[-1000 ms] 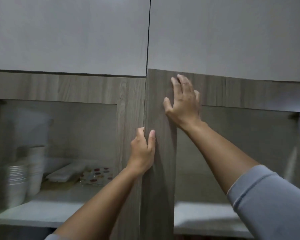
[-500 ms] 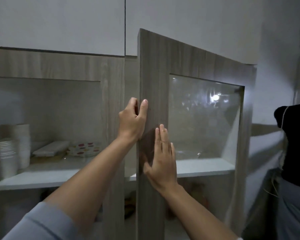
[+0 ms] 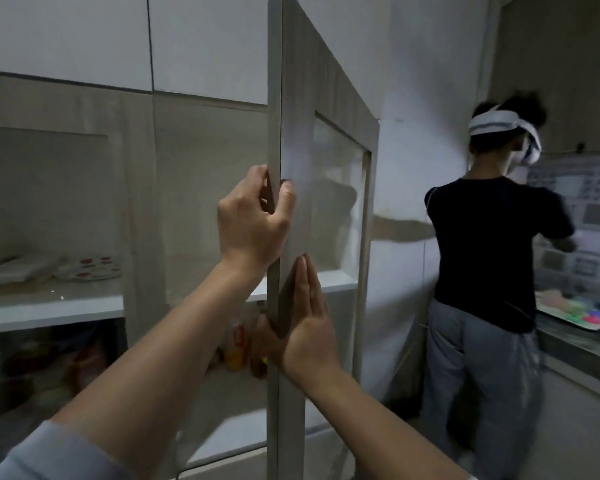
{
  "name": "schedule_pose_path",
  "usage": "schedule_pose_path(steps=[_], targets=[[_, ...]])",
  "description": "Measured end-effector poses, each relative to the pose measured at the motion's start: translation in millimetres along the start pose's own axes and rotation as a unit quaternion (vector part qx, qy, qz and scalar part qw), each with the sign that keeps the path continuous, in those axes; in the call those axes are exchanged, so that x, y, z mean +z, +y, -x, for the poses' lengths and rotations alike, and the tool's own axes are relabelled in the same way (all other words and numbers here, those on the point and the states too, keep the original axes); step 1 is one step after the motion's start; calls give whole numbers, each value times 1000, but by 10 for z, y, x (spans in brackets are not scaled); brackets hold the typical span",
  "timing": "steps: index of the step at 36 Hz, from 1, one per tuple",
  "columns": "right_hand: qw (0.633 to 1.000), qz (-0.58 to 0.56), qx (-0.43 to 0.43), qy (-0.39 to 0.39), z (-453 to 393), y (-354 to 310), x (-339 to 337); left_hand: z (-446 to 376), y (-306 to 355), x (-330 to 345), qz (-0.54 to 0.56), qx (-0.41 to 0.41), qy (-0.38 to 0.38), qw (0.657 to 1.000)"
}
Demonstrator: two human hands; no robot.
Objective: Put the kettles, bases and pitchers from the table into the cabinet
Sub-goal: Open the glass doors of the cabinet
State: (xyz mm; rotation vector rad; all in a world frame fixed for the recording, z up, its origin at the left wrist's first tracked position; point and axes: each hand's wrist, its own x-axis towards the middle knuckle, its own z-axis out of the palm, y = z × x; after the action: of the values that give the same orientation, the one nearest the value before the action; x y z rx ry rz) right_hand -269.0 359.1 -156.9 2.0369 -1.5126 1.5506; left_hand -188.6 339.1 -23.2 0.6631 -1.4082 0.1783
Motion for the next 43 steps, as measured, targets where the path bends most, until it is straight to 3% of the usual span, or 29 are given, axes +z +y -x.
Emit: schedule_pose_path(steps=[11, 22, 29, 35, 43], targets=[[989, -48, 140, -4, 561, 283, -1218, 563, 1110, 595, 79, 8, -92, 993], [963, 10, 236, 130, 852, 828, -2088, 1079, 1800, 1450, 143, 13, -247, 958], [930, 66, 299, 203, 848, 1241, -2563, 1264, 2185, 2101, 189, 20, -261, 946], [891, 119, 353, 257, 735, 1692, -2933, 1363, 2483, 2629, 210, 80, -280, 933], [854, 103, 400, 317, 595, 2185, -3223, 1475, 2611, 3327, 218, 138, -288, 922]])
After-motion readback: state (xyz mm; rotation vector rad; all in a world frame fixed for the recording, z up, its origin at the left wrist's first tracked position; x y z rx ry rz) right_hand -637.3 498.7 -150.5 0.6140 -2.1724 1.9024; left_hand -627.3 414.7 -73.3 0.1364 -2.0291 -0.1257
